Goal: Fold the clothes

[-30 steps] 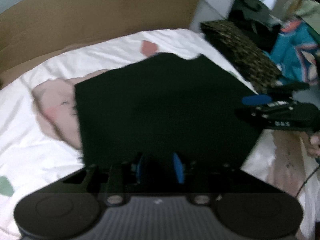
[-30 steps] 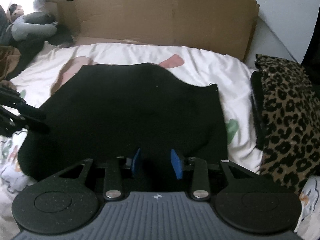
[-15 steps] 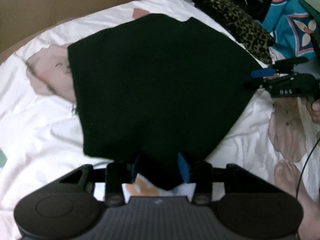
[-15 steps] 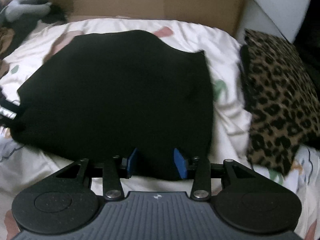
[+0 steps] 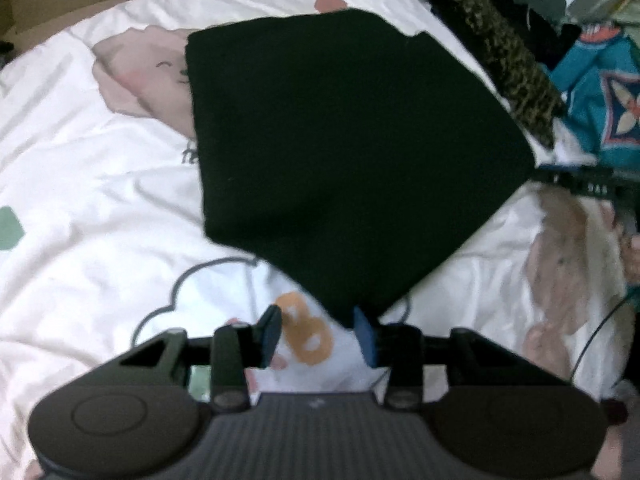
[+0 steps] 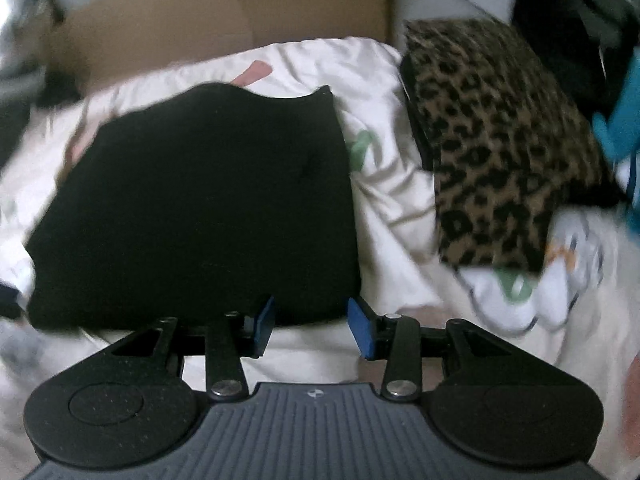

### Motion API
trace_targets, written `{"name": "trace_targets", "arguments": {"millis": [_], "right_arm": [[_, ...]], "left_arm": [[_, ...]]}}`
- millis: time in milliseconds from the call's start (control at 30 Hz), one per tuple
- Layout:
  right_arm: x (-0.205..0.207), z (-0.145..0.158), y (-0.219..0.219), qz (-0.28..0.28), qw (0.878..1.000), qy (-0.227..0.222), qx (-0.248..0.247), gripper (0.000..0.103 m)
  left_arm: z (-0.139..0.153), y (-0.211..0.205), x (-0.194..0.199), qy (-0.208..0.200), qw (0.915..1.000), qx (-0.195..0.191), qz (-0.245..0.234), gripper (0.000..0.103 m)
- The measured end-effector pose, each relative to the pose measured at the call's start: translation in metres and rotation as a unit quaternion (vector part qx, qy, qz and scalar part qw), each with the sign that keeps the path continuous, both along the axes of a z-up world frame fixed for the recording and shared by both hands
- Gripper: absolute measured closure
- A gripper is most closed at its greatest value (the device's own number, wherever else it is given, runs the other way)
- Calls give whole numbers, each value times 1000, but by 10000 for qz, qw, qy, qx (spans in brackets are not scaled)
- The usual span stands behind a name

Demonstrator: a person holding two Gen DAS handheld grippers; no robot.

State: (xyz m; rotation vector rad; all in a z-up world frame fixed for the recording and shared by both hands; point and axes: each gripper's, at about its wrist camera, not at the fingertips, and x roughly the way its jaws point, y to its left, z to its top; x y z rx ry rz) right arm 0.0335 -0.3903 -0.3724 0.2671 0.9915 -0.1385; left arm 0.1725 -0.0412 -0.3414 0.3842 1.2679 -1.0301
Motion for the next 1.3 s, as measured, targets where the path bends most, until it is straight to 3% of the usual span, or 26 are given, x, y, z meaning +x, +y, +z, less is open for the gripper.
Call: {"name": "trace_targets", "arguments": {"millis": [333, 567, 633, 700, 833, 1033, 1133, 1300], "right_arm": [[-7, -33, -7, -814, 9877, 85, 1333, 55], [-5, -38, -17, -1142, 9794, -76, 1665, 55], [-5, -37, -18, -1214, 9777, -131, 1710, 67], [-5, -37, -20, -1285, 9759, -186, 1755, 68], [-5, -44, -26, -1485, 9684, -233, 1992, 61], [-10, -53, -36, -1884, 9485, -401, 2515, 61], [-10, -49, -36, -1883, 9494, -465, 2469, 78], [-10, -46, -42, -2066, 9439, -584, 2510, 79]], "left_arm": [[-20, -11, 6, 540, 9978, 110, 370, 57], [-21, -9, 9, 815, 9949, -63, 594, 57], [-22, -7, 11, 915, 9933, -115, 690, 57], [-23, -6, 12, 997, 9922, -141, 736, 57], [-26, -5, 15, 1153, 9894, -247, 849, 57], [-31, 0, 20, 1339, 9848, -372, 1039, 57], [-34, 2, 21, 1457, 9821, -386, 1126, 57], [-38, 3, 23, 1726, 9769, -468, 1169, 57]]}}
